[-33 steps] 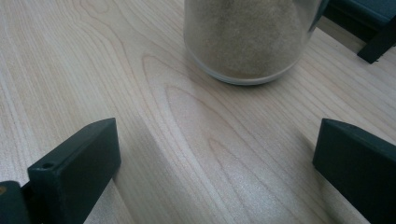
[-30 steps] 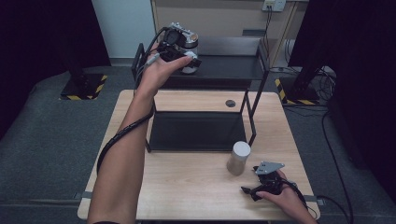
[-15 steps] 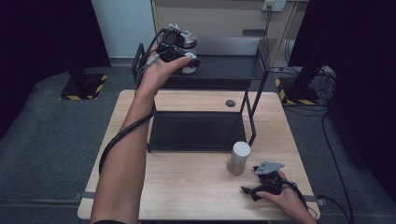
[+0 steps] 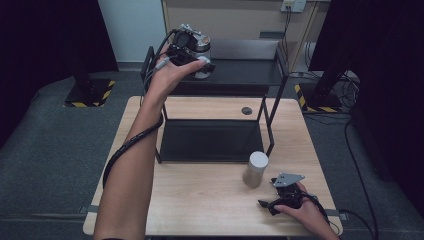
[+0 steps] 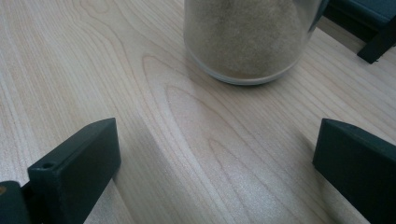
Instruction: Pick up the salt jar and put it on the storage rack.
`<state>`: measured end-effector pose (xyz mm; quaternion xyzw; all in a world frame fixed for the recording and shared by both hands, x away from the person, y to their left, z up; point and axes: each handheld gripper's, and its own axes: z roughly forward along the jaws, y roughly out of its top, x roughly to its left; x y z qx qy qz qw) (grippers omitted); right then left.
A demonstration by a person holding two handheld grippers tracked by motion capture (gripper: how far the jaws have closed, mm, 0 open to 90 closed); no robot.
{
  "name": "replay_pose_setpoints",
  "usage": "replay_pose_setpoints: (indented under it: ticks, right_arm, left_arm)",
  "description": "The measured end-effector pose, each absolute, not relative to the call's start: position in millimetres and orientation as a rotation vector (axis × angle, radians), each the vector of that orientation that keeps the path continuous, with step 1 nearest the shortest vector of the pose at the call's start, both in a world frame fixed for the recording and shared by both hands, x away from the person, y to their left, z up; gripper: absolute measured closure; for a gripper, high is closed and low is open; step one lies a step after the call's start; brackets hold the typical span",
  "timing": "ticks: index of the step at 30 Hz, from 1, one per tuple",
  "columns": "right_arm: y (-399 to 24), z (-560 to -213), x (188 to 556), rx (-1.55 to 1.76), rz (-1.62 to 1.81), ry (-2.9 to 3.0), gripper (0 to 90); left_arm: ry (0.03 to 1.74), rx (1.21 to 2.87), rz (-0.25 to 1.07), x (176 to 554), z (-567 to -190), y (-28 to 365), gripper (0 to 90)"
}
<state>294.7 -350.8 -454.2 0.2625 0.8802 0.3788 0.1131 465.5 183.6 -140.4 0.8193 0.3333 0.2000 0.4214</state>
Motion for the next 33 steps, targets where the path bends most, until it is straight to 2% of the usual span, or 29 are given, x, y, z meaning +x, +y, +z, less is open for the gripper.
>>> replay_pose_setpoints:
  ticks: [20,33]
  right_arm:
    - [-351,-454,295,0.771,1.111,2.583,1.7]
    - [-351,-454,295,0.769,1.110,2.584,1.7]
  left_arm:
    - [0.778,2.070,0.611,428,-124,196,5.5]
    - [0.704,2.102,0.594,403,-115,215,9.7]
